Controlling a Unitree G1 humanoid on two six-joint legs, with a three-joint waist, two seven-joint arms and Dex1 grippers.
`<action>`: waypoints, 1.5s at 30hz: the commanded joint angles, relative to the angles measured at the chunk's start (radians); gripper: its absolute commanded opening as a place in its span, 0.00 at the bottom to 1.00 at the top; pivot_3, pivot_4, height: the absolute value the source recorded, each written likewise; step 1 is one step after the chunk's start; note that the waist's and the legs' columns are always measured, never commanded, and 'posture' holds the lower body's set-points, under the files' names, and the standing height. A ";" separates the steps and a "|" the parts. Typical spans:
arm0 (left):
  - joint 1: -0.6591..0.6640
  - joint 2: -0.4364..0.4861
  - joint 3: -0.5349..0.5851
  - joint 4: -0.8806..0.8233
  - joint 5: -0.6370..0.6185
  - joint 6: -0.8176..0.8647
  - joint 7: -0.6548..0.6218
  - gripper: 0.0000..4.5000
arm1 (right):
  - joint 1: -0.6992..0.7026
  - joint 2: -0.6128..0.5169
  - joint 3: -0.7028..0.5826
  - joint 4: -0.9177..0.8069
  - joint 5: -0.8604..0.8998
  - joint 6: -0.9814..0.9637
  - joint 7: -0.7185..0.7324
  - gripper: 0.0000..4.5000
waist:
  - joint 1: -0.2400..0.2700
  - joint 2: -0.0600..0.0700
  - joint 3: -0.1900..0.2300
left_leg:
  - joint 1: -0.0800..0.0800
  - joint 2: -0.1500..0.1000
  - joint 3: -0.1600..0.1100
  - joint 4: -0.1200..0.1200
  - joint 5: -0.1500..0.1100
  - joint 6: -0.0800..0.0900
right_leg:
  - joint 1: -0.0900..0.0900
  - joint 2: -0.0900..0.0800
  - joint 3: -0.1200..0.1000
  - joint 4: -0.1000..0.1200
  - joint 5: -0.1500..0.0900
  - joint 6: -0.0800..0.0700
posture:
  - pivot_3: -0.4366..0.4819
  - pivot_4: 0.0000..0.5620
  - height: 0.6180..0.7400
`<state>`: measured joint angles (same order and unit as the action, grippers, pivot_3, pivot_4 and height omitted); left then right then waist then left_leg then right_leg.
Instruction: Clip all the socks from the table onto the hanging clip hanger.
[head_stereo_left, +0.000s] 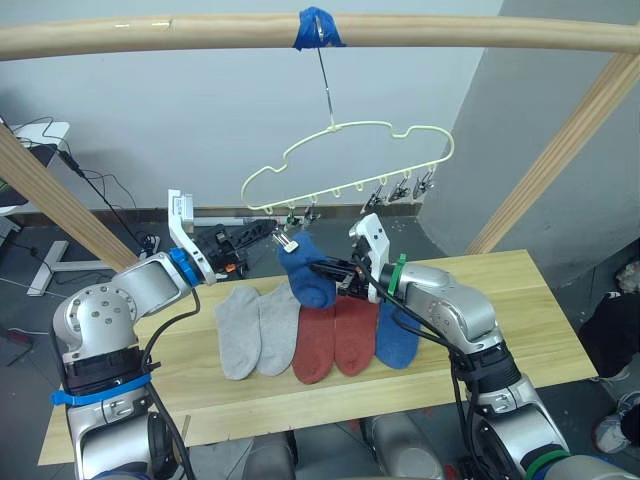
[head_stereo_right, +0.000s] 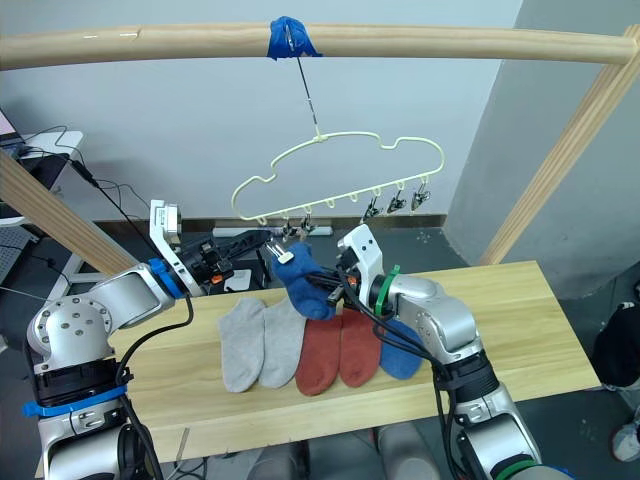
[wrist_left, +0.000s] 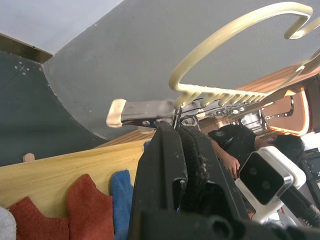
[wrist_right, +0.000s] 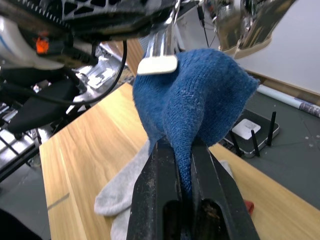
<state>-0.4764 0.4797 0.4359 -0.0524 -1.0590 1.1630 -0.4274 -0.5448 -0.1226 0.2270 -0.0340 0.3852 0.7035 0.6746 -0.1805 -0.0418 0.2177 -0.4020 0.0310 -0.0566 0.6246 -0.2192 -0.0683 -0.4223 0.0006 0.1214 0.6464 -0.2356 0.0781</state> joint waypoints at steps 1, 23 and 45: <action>0.024 0.028 -0.034 -0.070 0.033 -0.070 -0.054 0.00 | -0.020 0.007 -0.012 -0.014 0.007 -0.026 0.003 0.01 | 0.001 0.000 0.000 | 0.000 0.000 0.000 0.000 0.000 0.000 | 0.000 0.000 0.000 0.000 0.000 0.000 | 0.36 0.36 1.00; 0.137 0.122 -0.079 -0.219 0.035 -0.105 -0.101 1.00 | -0.006 -0.006 0.057 0.029 -0.046 -0.056 0.025 0.40 | 0.020 0.001 0.001 | 0.000 0.000 0.000 -0.001 0.000 0.000 | -0.001 0.000 0.000 -0.001 0.000 0.000 | 0.39 0.37 1.00; 0.235 -0.010 -0.314 -0.252 0.508 -0.661 -0.093 1.00 | 0.212 -0.332 -0.143 -0.394 0.062 0.080 0.016 1.00 | 0.042 0.001 0.007 | 0.000 0.000 0.002 0.001 -0.001 -0.001 | 0.000 -0.001 0.001 -0.001 -0.003 -0.006 | 0.33 0.36 1.00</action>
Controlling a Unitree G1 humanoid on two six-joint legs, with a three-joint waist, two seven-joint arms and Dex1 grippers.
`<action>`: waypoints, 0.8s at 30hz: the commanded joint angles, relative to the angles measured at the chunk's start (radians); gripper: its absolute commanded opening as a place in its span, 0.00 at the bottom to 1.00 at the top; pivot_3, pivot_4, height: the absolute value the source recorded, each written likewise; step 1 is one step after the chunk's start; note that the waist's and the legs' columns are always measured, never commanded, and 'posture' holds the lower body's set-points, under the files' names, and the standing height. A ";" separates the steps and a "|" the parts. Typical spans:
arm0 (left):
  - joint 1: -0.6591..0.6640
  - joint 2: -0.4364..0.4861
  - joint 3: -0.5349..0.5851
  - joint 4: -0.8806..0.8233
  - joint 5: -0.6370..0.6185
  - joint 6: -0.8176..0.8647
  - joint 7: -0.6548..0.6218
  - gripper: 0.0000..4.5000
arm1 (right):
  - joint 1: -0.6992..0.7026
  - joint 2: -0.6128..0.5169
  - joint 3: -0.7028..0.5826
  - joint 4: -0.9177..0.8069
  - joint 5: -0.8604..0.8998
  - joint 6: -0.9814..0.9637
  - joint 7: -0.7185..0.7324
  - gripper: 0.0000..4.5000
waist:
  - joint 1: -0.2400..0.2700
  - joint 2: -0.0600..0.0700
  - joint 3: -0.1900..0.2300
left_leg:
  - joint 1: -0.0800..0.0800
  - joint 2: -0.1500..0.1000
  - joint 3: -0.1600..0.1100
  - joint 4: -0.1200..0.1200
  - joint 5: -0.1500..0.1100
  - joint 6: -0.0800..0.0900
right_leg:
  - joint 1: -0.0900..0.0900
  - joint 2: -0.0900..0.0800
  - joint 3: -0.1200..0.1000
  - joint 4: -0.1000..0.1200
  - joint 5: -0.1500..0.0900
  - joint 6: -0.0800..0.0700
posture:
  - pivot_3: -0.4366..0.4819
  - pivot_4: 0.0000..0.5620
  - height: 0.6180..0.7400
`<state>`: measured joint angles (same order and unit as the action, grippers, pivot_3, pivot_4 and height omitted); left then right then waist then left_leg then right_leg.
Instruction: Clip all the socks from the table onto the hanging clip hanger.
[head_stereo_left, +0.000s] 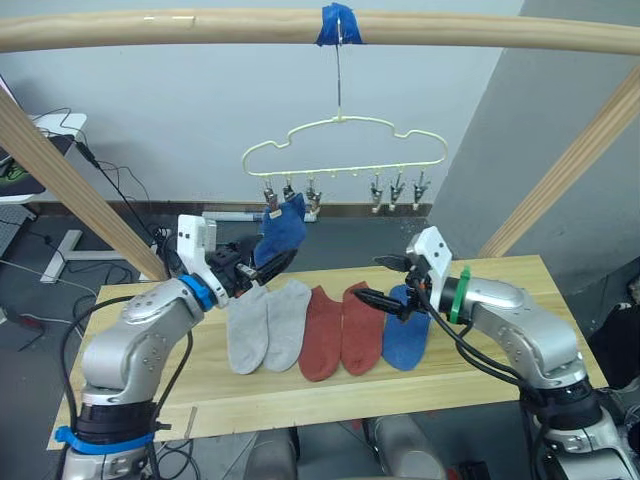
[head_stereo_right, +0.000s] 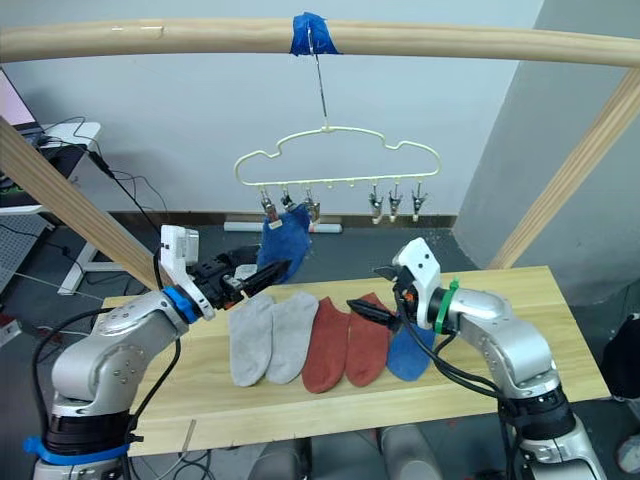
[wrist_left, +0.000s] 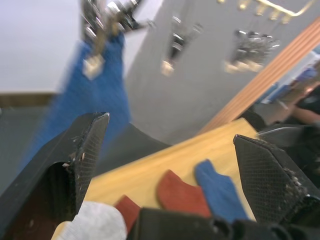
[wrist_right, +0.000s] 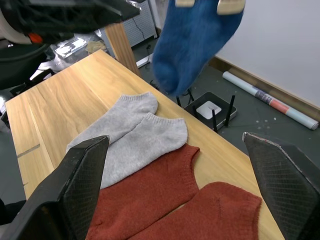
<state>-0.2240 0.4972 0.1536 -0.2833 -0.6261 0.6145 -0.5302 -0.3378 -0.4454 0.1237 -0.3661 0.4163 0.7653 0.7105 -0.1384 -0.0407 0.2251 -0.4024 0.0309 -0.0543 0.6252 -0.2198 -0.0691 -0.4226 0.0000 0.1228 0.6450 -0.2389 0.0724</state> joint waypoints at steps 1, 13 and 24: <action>-0.027 -0.043 -0.043 -0.013 0.096 -0.139 0.015 1.00 | 0.007 -0.011 -0.045 -0.071 0.035 0.025 -0.025 1.00 | 0.000 0.000 0.000 | 0.000 0.000 0.000 0.000 0.000 0.000 | 0.000 0.000 0.000 0.000 0.000 0.000 | 0.32 0.36 1.00; -0.092 -0.139 -0.148 0.139 0.318 -0.396 0.019 0.46 | 0.013 -0.030 -0.098 -0.198 0.112 0.094 -0.085 1.00 | -0.004 0.000 0.000 | 0.000 0.000 0.000 0.000 0.000 0.000 | 0.000 0.000 0.000 0.000 0.003 0.005 | 0.29 0.35 1.00; -0.259 -0.220 -0.135 0.471 0.395 -0.511 0.052 0.46 | 0.004 -0.016 -0.083 -0.193 0.118 0.088 -0.125 1.00 | -0.004 0.000 0.000 | -0.001 -0.001 0.000 0.002 0.000 0.001 | 0.000 0.000 0.000 0.000 0.003 0.006 | 0.27 0.35 1.00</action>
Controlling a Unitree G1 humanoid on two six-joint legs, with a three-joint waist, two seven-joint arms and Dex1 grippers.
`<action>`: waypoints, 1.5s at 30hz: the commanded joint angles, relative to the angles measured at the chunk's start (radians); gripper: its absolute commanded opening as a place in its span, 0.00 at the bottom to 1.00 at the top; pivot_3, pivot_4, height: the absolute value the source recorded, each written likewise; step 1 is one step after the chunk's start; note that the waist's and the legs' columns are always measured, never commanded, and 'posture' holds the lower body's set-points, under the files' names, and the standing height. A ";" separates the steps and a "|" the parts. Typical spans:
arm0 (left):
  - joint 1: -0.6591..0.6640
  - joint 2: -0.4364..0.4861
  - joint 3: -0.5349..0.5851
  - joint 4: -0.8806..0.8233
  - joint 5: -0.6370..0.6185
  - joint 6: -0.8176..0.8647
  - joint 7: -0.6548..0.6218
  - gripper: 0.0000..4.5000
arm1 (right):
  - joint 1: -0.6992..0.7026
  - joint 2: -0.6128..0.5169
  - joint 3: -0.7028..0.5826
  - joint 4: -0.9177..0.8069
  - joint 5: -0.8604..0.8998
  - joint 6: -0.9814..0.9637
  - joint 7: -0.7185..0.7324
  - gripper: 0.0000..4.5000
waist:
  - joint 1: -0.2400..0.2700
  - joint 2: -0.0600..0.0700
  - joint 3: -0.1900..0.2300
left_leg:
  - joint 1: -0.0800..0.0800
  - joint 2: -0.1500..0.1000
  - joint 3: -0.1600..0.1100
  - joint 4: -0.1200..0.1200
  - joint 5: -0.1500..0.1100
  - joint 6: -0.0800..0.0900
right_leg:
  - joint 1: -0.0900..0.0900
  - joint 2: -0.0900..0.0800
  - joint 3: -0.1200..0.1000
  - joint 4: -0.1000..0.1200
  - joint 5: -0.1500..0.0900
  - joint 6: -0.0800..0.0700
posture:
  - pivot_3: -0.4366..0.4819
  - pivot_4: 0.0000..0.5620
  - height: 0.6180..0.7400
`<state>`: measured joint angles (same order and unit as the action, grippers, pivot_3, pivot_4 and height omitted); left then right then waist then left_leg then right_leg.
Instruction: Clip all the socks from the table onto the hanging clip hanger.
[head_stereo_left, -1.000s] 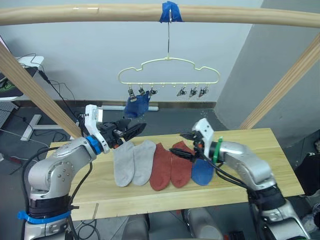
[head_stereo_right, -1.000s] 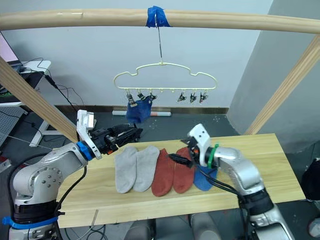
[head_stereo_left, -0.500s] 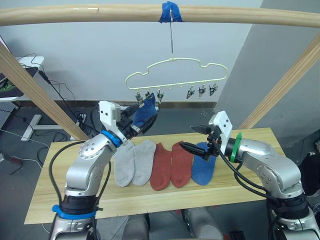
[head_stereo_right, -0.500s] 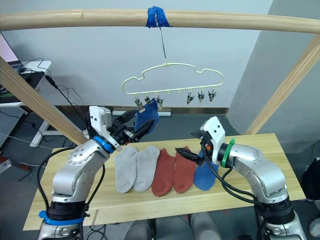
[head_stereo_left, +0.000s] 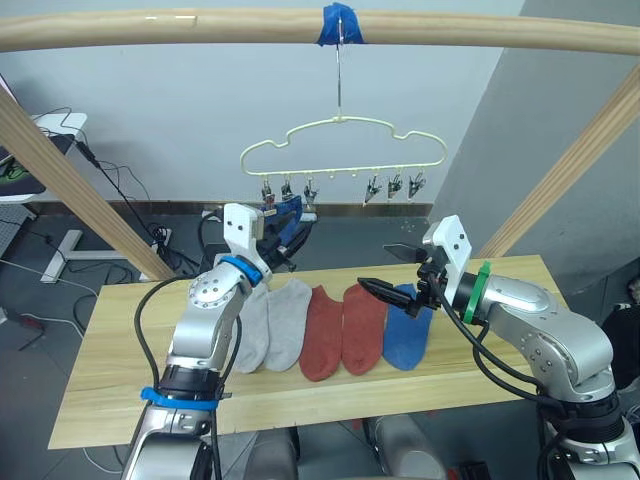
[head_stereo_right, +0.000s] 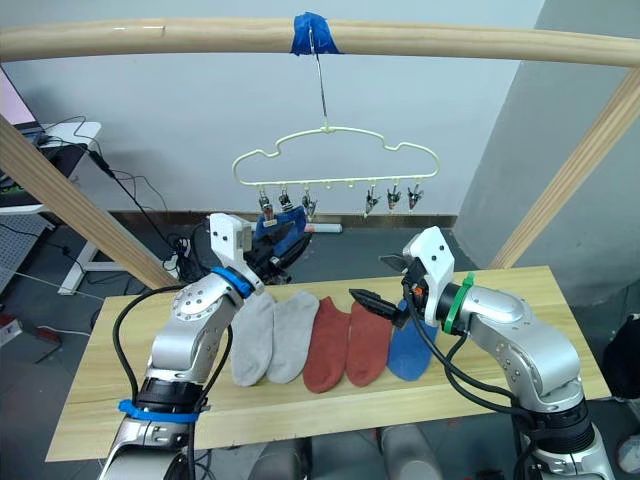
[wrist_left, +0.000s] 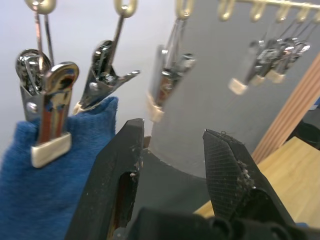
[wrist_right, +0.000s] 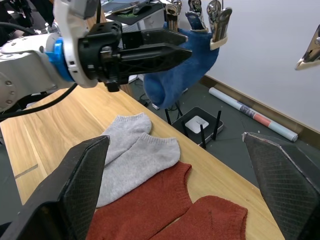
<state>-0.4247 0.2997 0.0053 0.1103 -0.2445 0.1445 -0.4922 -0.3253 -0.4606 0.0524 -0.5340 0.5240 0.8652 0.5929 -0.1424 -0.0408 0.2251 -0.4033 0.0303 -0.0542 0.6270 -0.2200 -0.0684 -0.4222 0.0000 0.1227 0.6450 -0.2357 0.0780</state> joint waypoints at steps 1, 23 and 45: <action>-0.079 -0.029 0.019 0.118 0.015 -0.049 0.019 0.46 | -0.009 -0.001 -0.011 -0.023 0.010 -0.013 -0.011 1.00 | 0.000 0.000 0.000 | 0.000 0.000 0.000 0.000 0.000 0.000 | 0.000 0.000 0.000 0.000 0.000 0.000 | 0.27 0.35 1.00; -0.239 -0.039 0.070 0.411 0.167 -0.328 0.212 0.46 | -0.013 -0.006 -0.024 -0.016 0.009 -0.024 -0.058 1.00 | -0.027 0.000 0.000 | -0.001 0.000 -0.001 0.001 0.000 0.000 | 0.000 0.000 0.000 0.000 0.000 0.001 | 0.23 0.35 1.00; -0.225 -0.044 0.028 0.421 0.223 -0.424 0.166 0.46 | -0.015 -0.009 -0.014 -0.011 0.007 -0.028 -0.060 1.00 | -0.032 0.000 0.000 | -0.001 0.000 -0.001 0.001 0.000 0.000 | 0.000 0.000 0.000 0.001 0.000 0.001 | 0.23 0.34 1.00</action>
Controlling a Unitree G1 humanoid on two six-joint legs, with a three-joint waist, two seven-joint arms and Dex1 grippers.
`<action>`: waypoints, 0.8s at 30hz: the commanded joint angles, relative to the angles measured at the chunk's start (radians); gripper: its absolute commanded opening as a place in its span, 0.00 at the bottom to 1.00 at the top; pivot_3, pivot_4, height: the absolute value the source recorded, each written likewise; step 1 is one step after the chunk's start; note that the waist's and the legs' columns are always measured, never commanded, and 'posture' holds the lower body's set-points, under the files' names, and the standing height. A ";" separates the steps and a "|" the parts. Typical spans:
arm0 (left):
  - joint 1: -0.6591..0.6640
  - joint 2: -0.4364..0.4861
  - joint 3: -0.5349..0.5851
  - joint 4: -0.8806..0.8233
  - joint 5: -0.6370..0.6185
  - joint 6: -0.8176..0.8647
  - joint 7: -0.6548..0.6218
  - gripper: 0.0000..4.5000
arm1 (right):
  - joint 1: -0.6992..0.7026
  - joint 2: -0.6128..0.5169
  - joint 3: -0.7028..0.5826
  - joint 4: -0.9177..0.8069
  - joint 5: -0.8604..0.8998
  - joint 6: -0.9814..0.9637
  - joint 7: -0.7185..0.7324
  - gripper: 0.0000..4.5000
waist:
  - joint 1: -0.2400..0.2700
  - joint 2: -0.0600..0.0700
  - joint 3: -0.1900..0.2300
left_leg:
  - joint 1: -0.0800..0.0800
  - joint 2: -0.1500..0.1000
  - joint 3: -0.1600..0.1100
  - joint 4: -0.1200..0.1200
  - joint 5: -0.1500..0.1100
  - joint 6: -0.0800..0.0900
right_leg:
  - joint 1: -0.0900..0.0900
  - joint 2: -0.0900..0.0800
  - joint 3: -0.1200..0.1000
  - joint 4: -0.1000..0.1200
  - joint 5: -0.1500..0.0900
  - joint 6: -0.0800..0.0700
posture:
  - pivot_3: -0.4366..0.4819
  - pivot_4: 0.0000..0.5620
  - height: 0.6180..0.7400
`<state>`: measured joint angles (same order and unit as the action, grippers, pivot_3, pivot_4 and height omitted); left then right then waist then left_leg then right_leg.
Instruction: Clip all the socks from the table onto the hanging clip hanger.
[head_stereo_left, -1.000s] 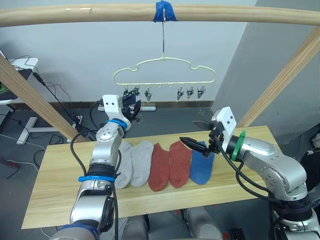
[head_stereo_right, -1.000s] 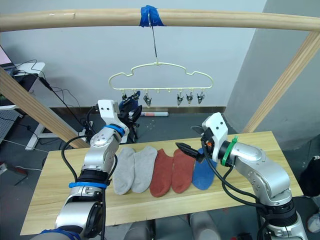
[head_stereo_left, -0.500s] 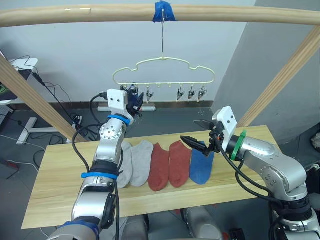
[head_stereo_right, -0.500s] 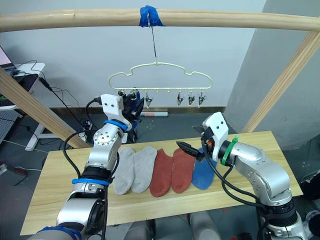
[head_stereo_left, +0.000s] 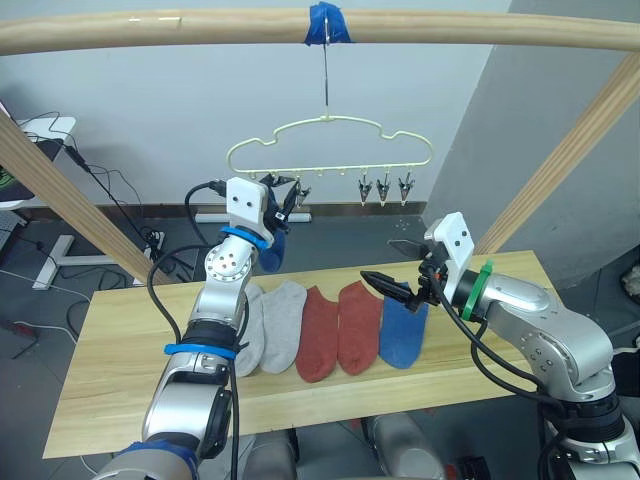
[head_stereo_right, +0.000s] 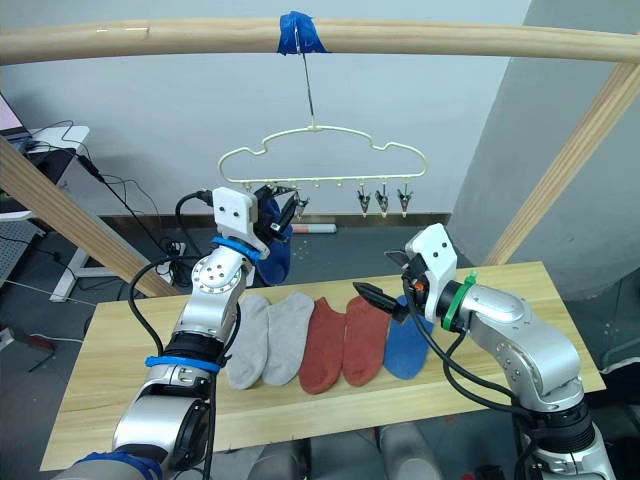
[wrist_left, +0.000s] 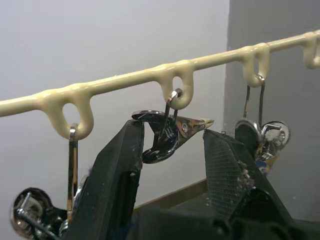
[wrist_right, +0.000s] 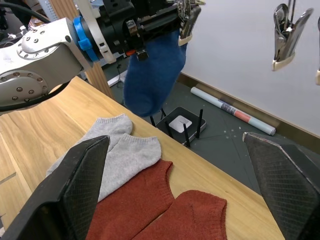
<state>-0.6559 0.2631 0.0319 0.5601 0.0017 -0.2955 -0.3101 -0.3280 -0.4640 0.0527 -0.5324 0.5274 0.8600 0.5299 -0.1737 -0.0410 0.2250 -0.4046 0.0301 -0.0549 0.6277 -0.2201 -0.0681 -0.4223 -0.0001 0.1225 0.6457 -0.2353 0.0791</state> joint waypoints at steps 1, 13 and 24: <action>0.010 -0.008 0.005 -0.033 -0.025 0.020 -0.014 0.46 | -0.013 -0.006 -0.014 -0.011 0.004 -0.023 0.004 1.00 | -0.002 0.000 0.000 | 0.000 0.000 0.000 0.000 0.000 0.000 | 0.000 0.000 0.000 0.000 0.000 0.000 | 0.23 0.34 1.00; 0.103 -0.017 0.048 -0.169 -0.082 0.156 0.006 0.46 | -0.011 -0.005 -0.010 -0.008 0.005 -0.024 0.005 1.00 | -0.017 0.000 0.000 | 0.000 0.000 -0.001 0.000 0.000 0.000 | 0.000 0.000 -0.001 0.001 0.000 0.000 | 0.24 0.34 1.00; 0.081 -0.004 0.043 -0.163 -0.057 0.102 0.007 0.46 | -0.018 -0.007 -0.008 0.001 0.003 -0.027 0.008 1.00 | -0.018 0.000 0.000 | 0.000 0.000 -0.001 0.001 0.000 0.000 | 0.001 0.000 0.000 0.001 0.000 0.000 | 0.24 0.35 1.00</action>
<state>-0.5527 0.2500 0.0764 0.4283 -0.0626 -0.1642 -0.3116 -0.3326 -0.4645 0.0546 -0.5146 0.5274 0.8573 0.5315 -0.1919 -0.0410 0.2249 -0.4041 0.0301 -0.0558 0.6284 -0.2201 -0.0680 -0.4216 -0.0001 0.1221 0.6467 -0.2351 0.0793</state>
